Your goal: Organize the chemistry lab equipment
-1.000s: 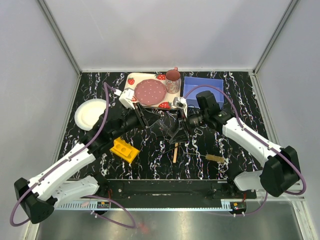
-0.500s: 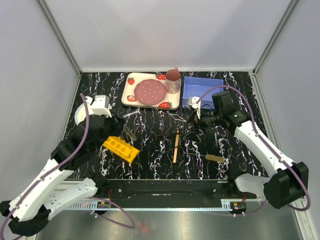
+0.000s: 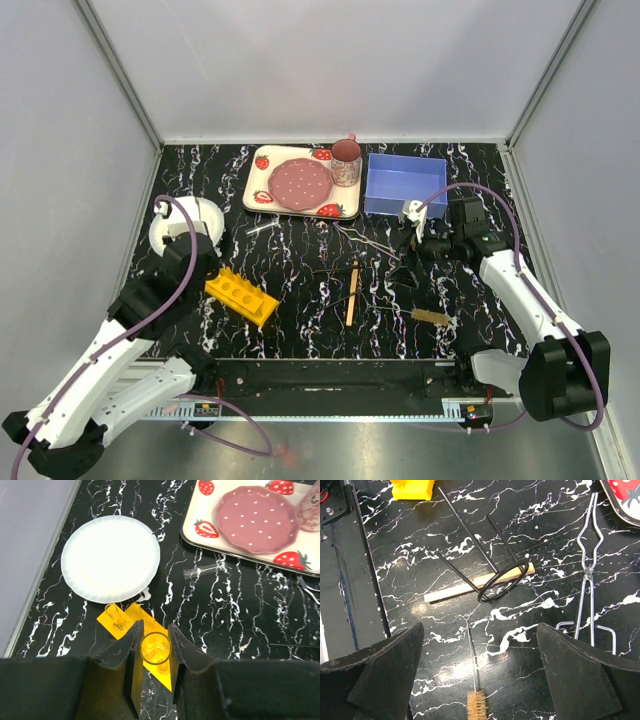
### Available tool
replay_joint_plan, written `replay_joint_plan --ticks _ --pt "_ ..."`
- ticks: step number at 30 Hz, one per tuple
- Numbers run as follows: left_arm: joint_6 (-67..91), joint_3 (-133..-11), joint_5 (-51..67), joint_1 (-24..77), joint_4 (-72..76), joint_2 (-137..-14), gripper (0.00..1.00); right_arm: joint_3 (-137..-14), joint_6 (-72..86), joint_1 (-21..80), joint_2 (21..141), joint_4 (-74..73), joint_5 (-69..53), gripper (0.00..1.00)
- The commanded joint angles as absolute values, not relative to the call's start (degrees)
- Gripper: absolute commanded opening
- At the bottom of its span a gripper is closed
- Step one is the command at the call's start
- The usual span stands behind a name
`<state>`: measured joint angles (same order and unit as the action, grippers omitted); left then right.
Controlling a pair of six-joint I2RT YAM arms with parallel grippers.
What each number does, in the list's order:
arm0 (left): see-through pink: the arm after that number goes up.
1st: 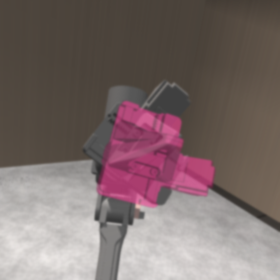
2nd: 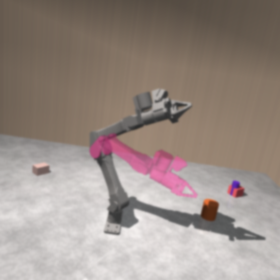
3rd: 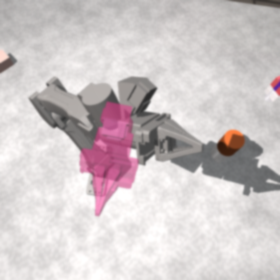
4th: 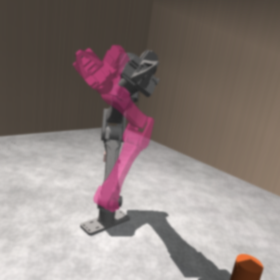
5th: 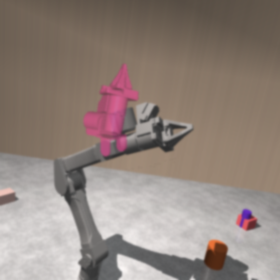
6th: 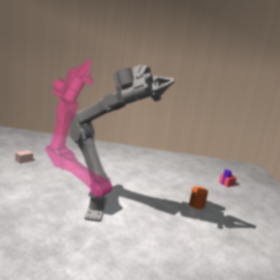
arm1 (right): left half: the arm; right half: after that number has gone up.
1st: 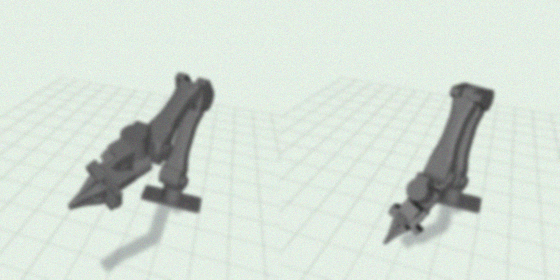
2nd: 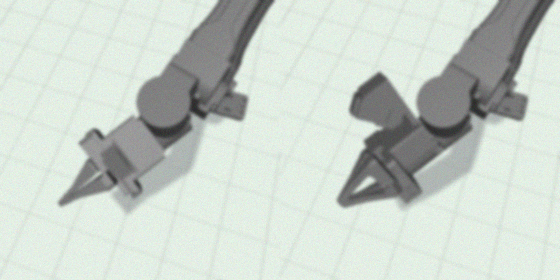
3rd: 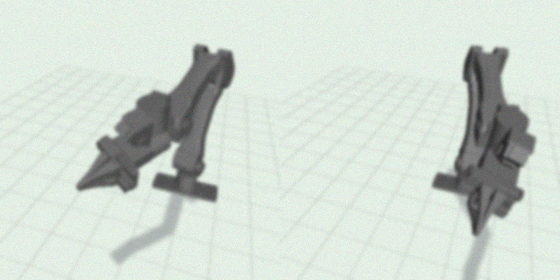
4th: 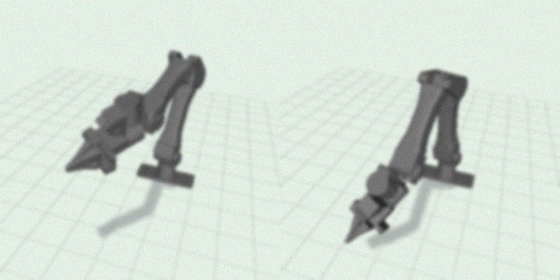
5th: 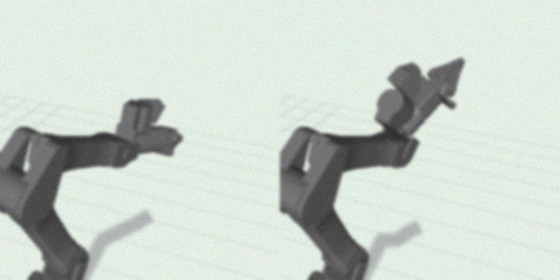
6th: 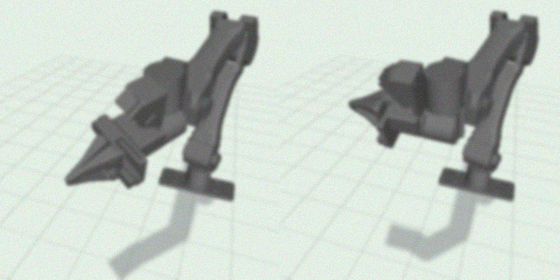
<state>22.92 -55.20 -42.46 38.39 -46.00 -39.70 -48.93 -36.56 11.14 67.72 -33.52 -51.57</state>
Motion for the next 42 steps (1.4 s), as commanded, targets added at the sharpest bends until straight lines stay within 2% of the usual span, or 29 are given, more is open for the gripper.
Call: replay_joint_plan --ticks 1,22,42 --pt "21.53 -53.79 -43.51 36.39 -41.4 -40.34 0.08 -48.6 -38.06 9.58 65.74 -31.38 -55.54 1.0" --pt "23.82 -56.6 -36.3 35.86 -47.81 -39.73 0.08 -48.43 -38.67 8.88 66.8 -31.55 -56.07 1.0" --pt "24.52 -50.1 -36.47 35.77 -43.77 -39.64 0.08 -48.25 -39.46 8.79 66.97 -32.17 -56.25 1.0"
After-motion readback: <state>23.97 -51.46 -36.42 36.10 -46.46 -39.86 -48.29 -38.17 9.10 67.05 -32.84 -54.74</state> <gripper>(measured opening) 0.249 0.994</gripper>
